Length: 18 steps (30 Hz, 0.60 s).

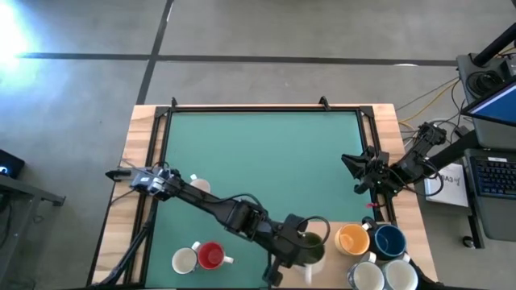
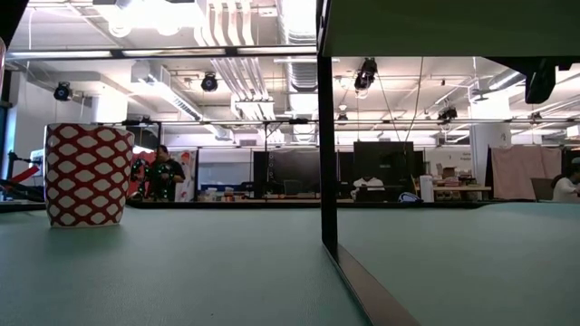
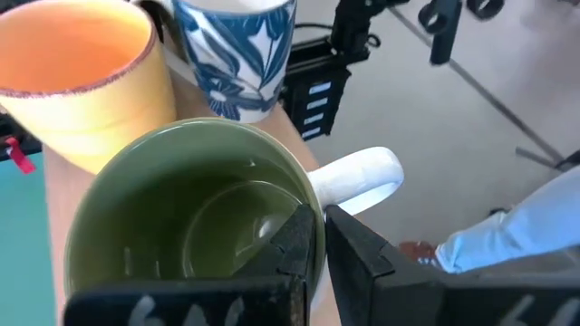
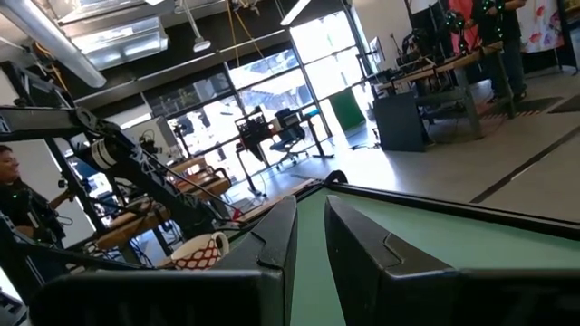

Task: Place coffee mugs
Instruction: Put the green mug on the shelf

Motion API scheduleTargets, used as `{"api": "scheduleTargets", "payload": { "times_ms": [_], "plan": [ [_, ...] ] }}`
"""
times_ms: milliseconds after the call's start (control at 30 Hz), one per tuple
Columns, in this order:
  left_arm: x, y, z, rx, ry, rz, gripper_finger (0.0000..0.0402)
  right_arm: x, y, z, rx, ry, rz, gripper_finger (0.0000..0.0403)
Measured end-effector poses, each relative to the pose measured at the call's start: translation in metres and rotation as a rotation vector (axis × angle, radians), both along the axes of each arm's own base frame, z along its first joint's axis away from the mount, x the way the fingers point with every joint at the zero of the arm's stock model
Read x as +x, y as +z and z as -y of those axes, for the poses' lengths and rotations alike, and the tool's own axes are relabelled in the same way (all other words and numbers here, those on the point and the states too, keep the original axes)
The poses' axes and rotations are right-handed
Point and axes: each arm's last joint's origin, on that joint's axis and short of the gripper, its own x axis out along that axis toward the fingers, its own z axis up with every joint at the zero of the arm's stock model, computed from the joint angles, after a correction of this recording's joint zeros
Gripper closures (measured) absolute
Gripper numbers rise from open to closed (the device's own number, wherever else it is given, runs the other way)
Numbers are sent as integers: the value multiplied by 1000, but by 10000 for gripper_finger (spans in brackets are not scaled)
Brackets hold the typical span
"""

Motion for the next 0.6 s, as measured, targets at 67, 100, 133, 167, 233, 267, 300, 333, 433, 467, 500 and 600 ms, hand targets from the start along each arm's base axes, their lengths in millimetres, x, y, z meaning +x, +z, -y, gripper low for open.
{"api": "scheduleTargets", "payload": {
  "times_ms": [67,100,133,167,233,267,300,333,433,467,500,600],
  "plan": [
    [-1,1,3,-14,0,8,394,0,0,0,-7,-1,-4,353],
    [-1,1,4,-15,-3,9,394,0,0,0,-6,-1,-3,353],
    [-2,1,5,-16,-5,8,394,0,0,0,-3,-1,-2,353],
    [-2,1,6,-18,-5,6,394,0,0,0,0,0,0,353],
    [-3,1,7,-29,0,-2,394,0,0,0,-1,0,-1,353],
    [-3,1,7,-37,4,-7,393,0,0,0,-4,-1,-2,353],
    [-3,1,8,-42,6,-11,393,0,0,0,-7,-1,-3,353],
    [-3,1,8,-47,10,-14,393,0,0,0,-7,-1,-3,353],
    [-4,0,10,-51,11,-17,388,0,0,0,0,0,0,353],
    [-4,0,11,-51,10,-16,385,0,0,0,0,0,0,353],
    [-3,-2,11,-51,11,-15,382,0,0,0,0,0,0,353],
    [1,-9,15,-62,11,-22,371,0,0,0,0,0,0,353]
  ]
}}
